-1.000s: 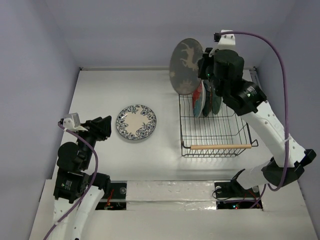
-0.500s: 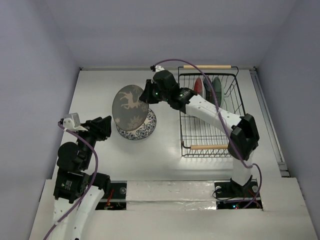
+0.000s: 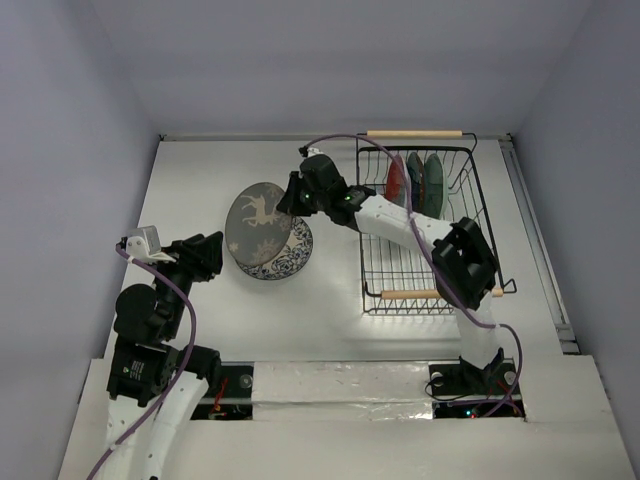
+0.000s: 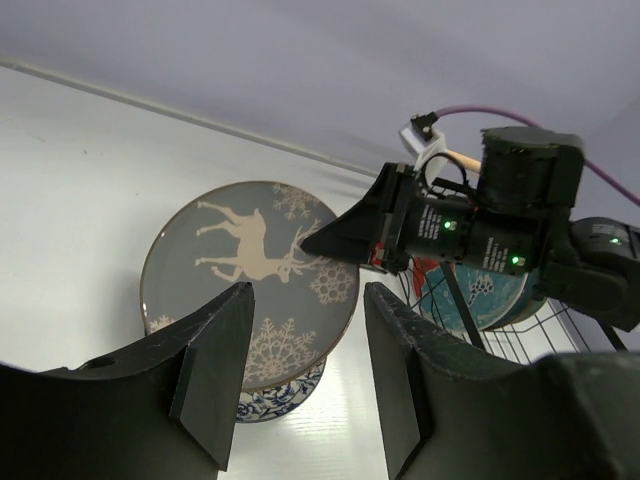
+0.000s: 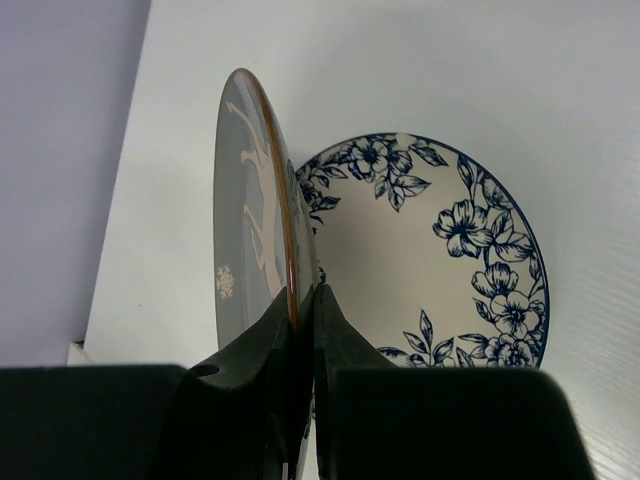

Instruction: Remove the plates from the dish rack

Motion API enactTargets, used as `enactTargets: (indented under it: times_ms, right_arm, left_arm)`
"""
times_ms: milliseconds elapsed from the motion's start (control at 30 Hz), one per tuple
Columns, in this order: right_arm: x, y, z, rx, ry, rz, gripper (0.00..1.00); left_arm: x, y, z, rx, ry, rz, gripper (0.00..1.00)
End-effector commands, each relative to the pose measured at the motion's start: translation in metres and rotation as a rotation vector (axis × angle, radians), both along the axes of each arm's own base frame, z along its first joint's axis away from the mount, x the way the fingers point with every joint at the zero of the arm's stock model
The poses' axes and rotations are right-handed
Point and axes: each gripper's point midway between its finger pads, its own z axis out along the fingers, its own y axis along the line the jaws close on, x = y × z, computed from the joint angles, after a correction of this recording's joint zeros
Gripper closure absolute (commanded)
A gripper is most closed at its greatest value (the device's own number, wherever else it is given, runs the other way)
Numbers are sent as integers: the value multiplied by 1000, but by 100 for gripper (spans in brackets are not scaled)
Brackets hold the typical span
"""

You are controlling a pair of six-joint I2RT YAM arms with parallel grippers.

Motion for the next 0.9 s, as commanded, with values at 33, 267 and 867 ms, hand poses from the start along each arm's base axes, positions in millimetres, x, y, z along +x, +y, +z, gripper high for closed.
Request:
enactTargets:
  times_ms: [33, 267, 867]
  right_arm:
    - [8, 21, 58, 208, -93, 5, 100]
    - [6, 19, 31, 217, -46, -17, 100]
    - [-6, 1, -39, 119, 60, -64, 59]
  left_arm:
    - [3, -4, 9, -9, -37, -14, 55]
    - [3, -4, 9, -9, -38, -15, 55]
    - [2, -4, 10, -12, -41, -17, 55]
